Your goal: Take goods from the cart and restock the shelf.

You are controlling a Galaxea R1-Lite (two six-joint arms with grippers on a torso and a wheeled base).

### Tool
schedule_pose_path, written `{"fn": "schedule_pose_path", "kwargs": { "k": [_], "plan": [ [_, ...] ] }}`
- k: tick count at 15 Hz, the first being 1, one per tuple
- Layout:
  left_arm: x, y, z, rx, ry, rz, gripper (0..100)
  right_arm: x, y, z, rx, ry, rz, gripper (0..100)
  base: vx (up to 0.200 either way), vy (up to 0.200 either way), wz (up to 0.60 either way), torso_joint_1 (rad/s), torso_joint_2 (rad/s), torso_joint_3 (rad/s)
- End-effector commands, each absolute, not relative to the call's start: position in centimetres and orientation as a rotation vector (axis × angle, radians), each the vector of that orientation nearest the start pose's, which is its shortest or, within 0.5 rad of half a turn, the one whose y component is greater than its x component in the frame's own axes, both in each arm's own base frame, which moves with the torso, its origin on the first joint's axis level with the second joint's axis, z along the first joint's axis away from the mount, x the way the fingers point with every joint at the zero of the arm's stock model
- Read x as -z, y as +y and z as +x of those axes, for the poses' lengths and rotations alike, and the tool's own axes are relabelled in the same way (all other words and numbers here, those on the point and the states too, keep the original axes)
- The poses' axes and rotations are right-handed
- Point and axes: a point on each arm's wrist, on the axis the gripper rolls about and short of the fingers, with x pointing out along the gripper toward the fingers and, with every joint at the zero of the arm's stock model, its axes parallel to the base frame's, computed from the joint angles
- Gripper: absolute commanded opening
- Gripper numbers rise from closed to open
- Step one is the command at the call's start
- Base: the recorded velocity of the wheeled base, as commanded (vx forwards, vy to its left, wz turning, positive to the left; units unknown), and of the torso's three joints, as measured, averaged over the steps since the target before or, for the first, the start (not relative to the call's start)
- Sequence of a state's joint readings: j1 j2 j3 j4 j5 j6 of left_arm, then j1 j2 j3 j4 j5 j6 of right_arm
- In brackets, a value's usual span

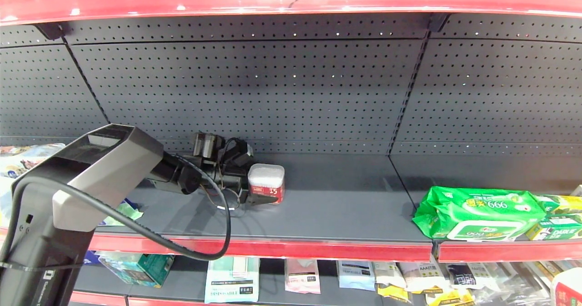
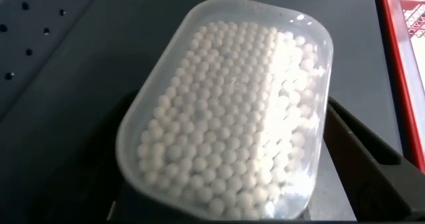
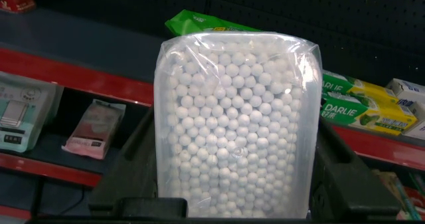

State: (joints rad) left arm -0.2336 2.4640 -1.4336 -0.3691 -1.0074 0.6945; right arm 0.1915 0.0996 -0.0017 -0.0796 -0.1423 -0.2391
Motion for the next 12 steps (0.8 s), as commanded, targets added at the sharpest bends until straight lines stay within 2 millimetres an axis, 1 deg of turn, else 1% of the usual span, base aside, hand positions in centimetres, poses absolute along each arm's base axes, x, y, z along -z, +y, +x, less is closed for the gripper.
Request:
{"fn": "schedule_pose_path", "kwargs": {
  "k": [1, 4, 8, 10, 11, 12],
  "plan": [
    [-1.85, -12.68, 44.52, 1.349, 0.208, 0.318, 100, -8.60, -0.60, -1.40, -0.051, 0.014, -0.243, 0, 0.000, 0.000, 0.00, 0.000, 0.00, 0.000],
    [-2.01, -12.90, 45.15, 1.345, 0.192, 0.320, 100, -8.60, -0.60, -1.40, -0.051, 0.014, -0.243, 0, 0.000, 0.000, 0.00, 0.000, 0.00, 0.000],
    [-2.02, -12.90, 45.16, 1.344, 0.195, 0.315, 100, -8.60, -0.60, -1.40, -0.051, 0.014, -0.243, 0, 0.000, 0.000, 0.00, 0.000, 0.00, 0.000],
    [-1.67, -13.00, 45.26, 1.343, 0.183, 0.321, 100, -8.60, -0.60, -1.40, -0.051, 0.014, -0.243, 0, 0.000, 0.000, 0.00, 0.000, 0.00, 0.000],
    [-1.61, -13.02, 45.33, 1.340, 0.174, 0.324, 0, -8.60, -0.60, -1.40, -0.051, 0.014, -0.243, 0, 0.000, 0.000, 0.00, 0.000, 0.00, 0.000],
    [-1.47, -12.99, 45.23, 1.341, 0.179, 0.322, 0, -8.60, -0.60, -1.40, -0.051, 0.014, -0.243, 0, 0.000, 0.000, 0.00, 0.000, 0.00, 0.000]
  ]
}}
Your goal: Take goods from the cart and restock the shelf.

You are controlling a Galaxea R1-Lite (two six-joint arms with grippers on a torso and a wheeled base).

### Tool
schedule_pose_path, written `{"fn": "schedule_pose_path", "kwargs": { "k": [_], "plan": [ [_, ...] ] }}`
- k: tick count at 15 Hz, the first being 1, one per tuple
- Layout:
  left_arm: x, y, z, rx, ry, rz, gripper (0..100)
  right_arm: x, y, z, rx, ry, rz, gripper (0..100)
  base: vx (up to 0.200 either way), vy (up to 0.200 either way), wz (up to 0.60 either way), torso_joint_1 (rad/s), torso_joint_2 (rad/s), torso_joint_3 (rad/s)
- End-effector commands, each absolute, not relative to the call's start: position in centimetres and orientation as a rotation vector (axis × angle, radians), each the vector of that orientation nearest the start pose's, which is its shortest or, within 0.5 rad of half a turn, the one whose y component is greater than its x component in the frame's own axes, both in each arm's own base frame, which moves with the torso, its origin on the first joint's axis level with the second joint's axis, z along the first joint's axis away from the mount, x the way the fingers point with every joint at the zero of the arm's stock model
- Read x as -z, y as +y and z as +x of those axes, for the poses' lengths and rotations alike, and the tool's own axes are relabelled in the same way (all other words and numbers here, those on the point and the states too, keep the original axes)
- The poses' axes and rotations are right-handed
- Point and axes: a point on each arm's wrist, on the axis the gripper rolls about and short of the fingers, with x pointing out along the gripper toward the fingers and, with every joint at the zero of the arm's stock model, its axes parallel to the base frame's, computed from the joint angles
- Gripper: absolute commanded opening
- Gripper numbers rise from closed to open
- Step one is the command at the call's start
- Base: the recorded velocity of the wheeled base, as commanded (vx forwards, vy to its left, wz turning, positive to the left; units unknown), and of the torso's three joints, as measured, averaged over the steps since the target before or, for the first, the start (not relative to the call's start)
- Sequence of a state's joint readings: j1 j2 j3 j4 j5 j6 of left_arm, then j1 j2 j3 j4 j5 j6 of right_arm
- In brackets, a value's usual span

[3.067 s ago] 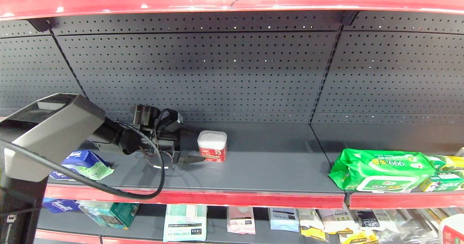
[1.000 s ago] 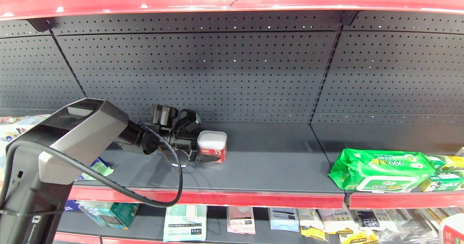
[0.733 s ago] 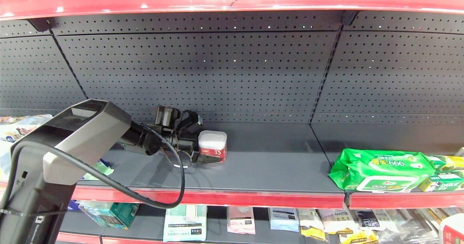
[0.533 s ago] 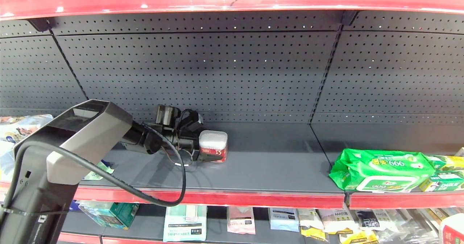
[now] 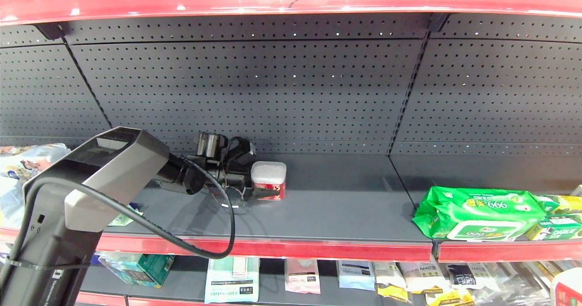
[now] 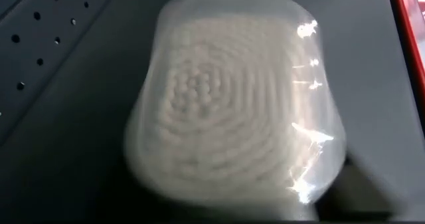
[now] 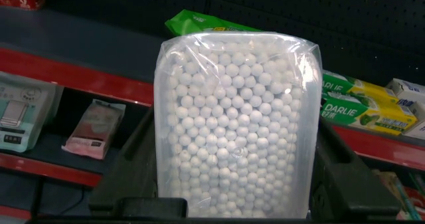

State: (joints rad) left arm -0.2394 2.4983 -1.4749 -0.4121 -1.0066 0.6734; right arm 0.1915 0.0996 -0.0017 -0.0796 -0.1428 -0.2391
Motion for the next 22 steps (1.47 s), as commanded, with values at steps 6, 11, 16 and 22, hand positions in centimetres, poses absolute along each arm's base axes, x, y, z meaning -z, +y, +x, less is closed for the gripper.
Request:
{"fn": "schedule_pose_path", "kwargs": {
  "k": [6, 11, 16, 22],
  "plan": [
    [-1.7, -12.8, 45.2, 1.339, 0.177, 0.320, 0, -8.6, -0.6, -1.4, -0.051, 0.014, -0.243, 0, 0.000, 0.000, 0.00, 0.000, 0.00, 0.000],
    [-3.2, -10.8, 42.4, 1.369, 0.201, 0.271, 0, -8.6, -0.6, -1.4, -0.051, 0.014, -0.243, 0, 0.000, 0.000, 0.00, 0.000, 0.00, 0.000],
    [-4.7, -8.1, 38.9, 1.379, 0.203, 0.244, 0, -8.6, -0.6, -1.4, -0.051, 0.014, -0.243, 0, 0.000, 0.000, 0.00, 0.000, 0.00, 0.000],
    [-3.0, -6.1, 37.3, 1.392, 0.162, 0.308, 0, -8.6, -0.6, -1.4, -0.051, 0.014, -0.243, 0, 0.000, 0.000, 0.00, 0.000, 0.00, 0.000]
  ]
}}
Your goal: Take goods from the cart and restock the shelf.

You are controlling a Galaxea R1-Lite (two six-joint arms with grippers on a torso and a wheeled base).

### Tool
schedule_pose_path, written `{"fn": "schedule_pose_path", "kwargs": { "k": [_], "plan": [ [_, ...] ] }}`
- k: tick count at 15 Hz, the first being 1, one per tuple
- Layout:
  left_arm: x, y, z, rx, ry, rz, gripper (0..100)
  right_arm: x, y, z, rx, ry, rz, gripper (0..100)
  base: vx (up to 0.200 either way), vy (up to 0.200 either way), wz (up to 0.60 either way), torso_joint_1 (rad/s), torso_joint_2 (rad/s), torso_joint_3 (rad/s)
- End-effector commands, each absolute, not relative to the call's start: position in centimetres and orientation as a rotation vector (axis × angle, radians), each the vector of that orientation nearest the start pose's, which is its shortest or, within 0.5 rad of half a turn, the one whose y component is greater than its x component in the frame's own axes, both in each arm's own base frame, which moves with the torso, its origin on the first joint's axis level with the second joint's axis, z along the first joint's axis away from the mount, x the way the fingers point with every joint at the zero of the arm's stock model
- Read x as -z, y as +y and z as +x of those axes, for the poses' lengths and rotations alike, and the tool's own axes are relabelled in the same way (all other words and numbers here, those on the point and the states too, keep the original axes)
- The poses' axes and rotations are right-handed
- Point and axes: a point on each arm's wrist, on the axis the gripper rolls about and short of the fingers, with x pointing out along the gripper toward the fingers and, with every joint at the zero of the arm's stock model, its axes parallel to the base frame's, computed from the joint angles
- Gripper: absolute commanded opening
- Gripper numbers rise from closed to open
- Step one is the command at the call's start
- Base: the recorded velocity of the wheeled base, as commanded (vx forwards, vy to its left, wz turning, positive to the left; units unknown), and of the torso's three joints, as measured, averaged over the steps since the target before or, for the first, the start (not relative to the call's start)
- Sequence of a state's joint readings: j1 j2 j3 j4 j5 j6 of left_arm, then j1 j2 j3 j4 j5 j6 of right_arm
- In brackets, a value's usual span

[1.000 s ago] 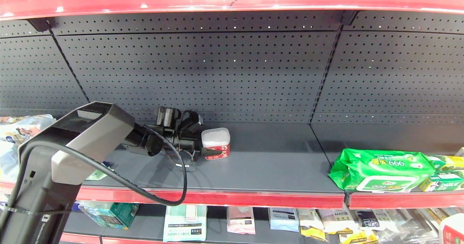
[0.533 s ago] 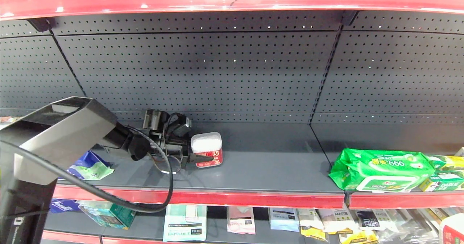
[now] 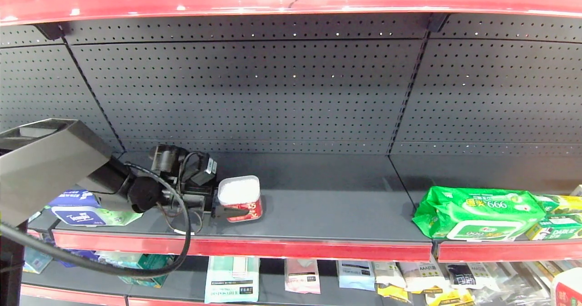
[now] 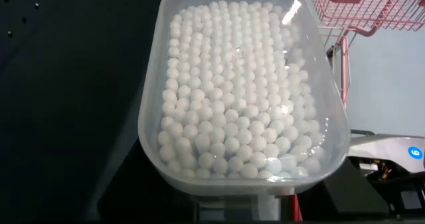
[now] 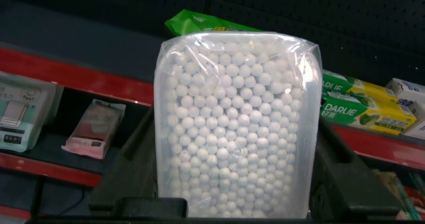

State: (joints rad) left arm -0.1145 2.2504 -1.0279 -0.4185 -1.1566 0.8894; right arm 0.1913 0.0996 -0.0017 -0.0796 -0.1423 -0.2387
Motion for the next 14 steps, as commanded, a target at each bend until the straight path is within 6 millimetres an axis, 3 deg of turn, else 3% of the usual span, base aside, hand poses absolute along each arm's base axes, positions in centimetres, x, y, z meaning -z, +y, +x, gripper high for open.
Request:
{"fn": "schedule_pose_path", "kwargs": {
  "k": [1, 9, 14],
  "plan": [
    [-2.8, -6.1, 37.1, 1.397, 0.167, 0.304, 0, -8.6, -0.6, -1.4, -0.051, 0.014, -0.243, 0, 0.000, 0.000, 0.00, 0.000, 0.00, 0.000],
    [-0.2, -5.7, 36.8, 1.412, 0.196, 0.294, 0, -8.6, -0.6, -1.4, -0.051, 0.014, -0.247, 0, 0.000, 0.000, 0.00, 0.000, 0.00, 0.000],
    [-0.1, -5.6, 36.5, 1.426, 0.193, 0.279, 0, -8.6, -0.6, -1.4, -0.051, 0.014, -0.250, 0, 0.000, 0.000, 0.00, 0.000, 0.00, 0.000]
  ]
}}
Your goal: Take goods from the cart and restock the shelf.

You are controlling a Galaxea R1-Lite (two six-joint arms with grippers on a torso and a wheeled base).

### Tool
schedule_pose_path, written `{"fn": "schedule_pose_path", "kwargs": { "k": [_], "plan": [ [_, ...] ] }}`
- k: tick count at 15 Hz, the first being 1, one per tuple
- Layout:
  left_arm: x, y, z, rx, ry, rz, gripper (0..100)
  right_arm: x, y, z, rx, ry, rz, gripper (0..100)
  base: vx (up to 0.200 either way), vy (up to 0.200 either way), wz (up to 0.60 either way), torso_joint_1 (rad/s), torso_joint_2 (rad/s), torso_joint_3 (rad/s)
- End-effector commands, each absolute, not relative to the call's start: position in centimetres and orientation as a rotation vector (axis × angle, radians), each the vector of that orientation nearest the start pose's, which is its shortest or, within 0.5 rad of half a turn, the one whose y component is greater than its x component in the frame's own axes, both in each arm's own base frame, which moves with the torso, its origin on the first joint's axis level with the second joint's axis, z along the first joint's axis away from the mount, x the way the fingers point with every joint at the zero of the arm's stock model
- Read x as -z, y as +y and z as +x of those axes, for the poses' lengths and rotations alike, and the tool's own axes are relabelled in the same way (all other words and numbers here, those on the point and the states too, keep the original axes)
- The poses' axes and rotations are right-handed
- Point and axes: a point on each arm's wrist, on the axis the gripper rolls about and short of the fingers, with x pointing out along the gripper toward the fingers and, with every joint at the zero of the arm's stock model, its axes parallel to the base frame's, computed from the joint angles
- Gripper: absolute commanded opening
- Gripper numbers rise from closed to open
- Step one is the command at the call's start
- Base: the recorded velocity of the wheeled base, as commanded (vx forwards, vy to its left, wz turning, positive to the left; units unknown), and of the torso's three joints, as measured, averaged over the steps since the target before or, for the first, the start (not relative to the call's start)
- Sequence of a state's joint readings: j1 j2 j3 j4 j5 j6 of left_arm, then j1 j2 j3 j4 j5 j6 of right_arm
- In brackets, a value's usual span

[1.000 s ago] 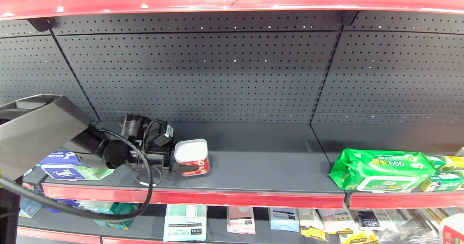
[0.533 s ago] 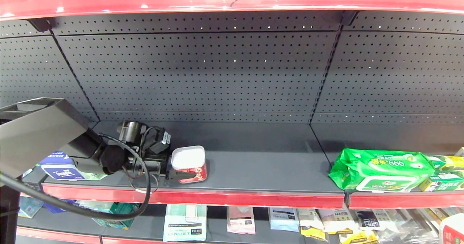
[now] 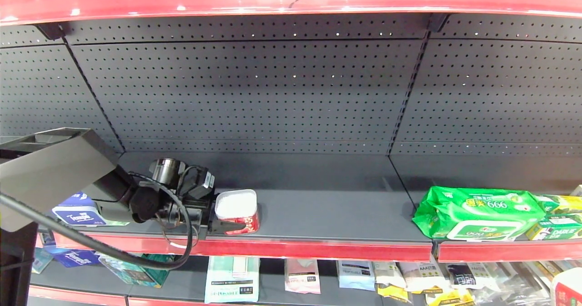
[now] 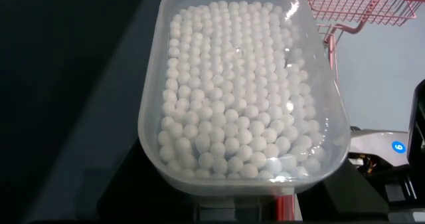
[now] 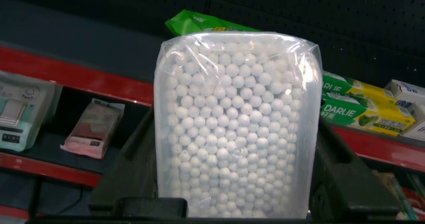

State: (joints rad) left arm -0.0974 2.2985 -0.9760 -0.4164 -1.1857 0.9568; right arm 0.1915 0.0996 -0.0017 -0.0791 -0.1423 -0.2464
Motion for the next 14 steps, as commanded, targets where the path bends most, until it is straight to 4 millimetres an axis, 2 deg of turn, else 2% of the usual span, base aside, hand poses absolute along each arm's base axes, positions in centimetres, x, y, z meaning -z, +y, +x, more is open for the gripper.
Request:
{"fn": "schedule_pose_path", "kwargs": {
  "k": [1, 14],
  "plan": [
    [-0.09, -5.63, 36.47, 1.428, 0.193, 0.276, 0, -8.60, -0.60, -1.40, -0.051, 0.014, -0.250, 0, 0.000, 0.000, 0.00, 0.000, 0.00, 0.000],
    [0.00, -5.58, 36.01, 1.427, 0.203, 0.283, 0, -8.60, -0.60, -1.40, -0.051, 0.013, -0.252, 0, 0.000, 0.000, 0.00, 0.000, 0.00, 0.000]
  ]
}}
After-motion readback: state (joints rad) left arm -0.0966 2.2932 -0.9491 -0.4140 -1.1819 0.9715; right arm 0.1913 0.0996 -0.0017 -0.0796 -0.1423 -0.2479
